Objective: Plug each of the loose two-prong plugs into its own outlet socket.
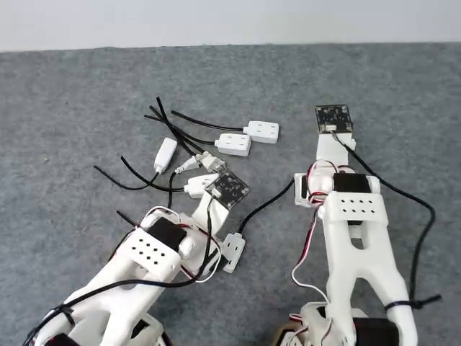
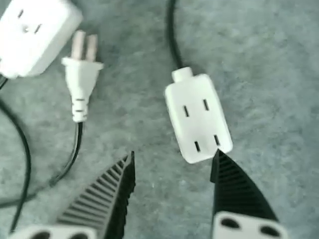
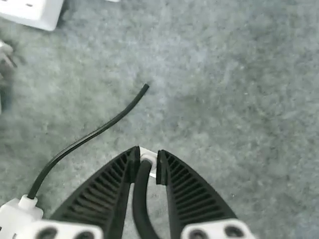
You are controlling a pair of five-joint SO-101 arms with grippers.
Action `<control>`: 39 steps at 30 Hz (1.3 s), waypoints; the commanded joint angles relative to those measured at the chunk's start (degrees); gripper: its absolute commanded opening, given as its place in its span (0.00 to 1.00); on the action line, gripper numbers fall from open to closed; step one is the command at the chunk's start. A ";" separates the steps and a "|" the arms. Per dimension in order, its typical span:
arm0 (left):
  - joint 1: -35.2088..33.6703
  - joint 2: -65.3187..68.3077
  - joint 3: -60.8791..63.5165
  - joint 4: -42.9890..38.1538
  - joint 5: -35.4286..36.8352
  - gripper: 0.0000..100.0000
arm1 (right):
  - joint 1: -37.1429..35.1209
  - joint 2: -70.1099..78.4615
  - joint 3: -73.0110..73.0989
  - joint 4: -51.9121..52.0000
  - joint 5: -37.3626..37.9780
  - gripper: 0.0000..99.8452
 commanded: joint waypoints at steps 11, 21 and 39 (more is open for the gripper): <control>3.16 -0.97 0.57 -13.19 3.34 0.24 | 0.22 -0.22 -0.62 -1.36 0.79 0.01; 3.60 -0.88 3.74 -12.66 25.23 0.33 | 0.22 -0.22 -0.62 -1.19 0.62 0.01; 4.40 25.76 -13.32 -6.51 20.40 0.18 | 0.22 -0.22 -0.62 -1.10 0.44 0.01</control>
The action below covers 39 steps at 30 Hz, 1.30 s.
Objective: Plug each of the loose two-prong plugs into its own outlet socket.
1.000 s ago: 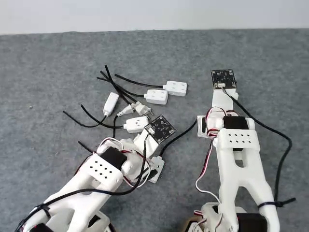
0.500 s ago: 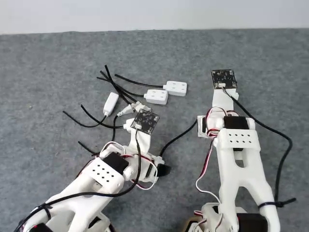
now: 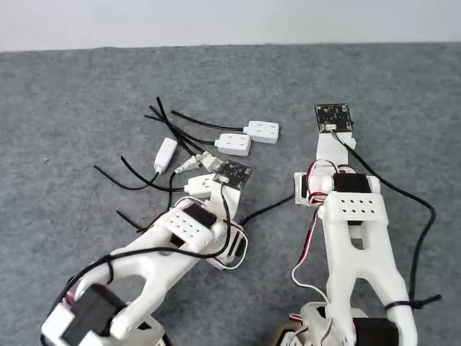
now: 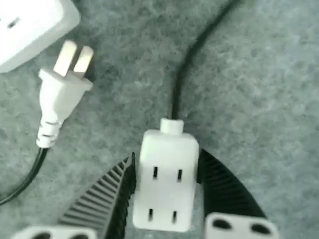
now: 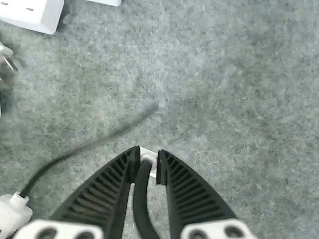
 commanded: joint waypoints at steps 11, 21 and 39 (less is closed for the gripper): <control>9.14 2.29 -5.32 4.48 -1.76 0.02 | 0.75 -0.66 -0.70 -0.57 0.26 0.01; 5.19 3.08 -16.57 4.22 18.99 0.01 | 2.51 -0.92 -0.97 0.66 0.26 0.01; 3.52 22.24 -27.30 2.90 33.85 0.01 | 3.47 -0.75 -0.88 1.36 0.62 0.01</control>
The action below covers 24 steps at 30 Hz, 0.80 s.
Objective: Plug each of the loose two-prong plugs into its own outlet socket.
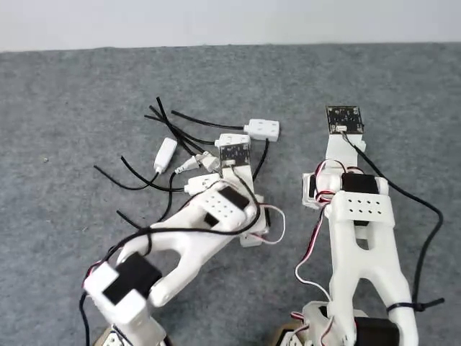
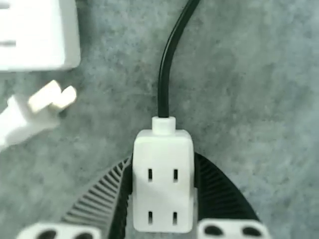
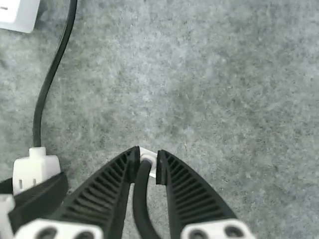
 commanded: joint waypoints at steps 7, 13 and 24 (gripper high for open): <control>-0.62 2.73 -6.55 4.04 -1.14 0.02 | 0.40 -0.48 -0.88 0.13 0.62 0.01; -0.62 2.81 -6.64 -0.70 -3.87 0.11 | 0.40 -0.66 -0.88 0.22 0.62 0.01; -0.44 0.62 -7.78 3.60 -4.13 0.32 | 0.40 -0.84 -0.88 0.31 0.62 0.01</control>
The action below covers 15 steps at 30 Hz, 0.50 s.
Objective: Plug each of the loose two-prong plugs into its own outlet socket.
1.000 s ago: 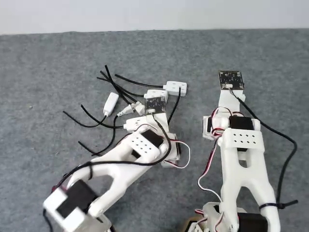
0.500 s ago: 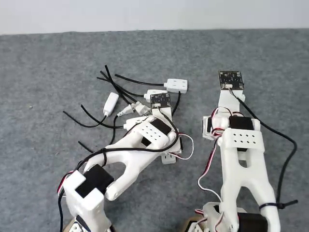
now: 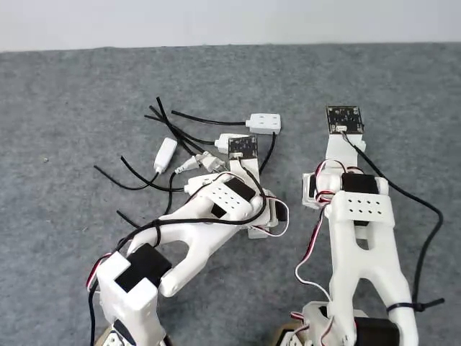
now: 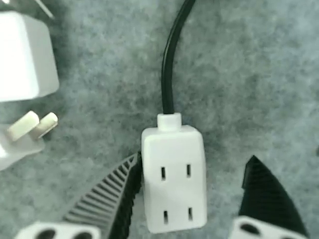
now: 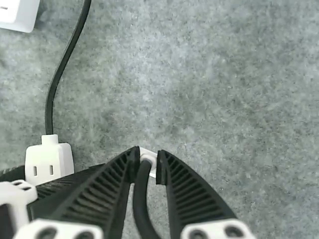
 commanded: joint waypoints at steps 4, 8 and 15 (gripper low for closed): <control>0.00 -9.49 -1.10 7.03 -0.88 0.32 | 0.40 -0.84 -0.88 0.31 0.18 0.01; -0.26 -19.96 6.29 7.38 -4.40 0.32 | -0.84 -0.84 -0.79 0.22 0.18 0.01; -8.97 -41.49 24.04 5.63 -13.45 0.30 | -7.69 -0.92 1.76 -0.22 0.09 0.01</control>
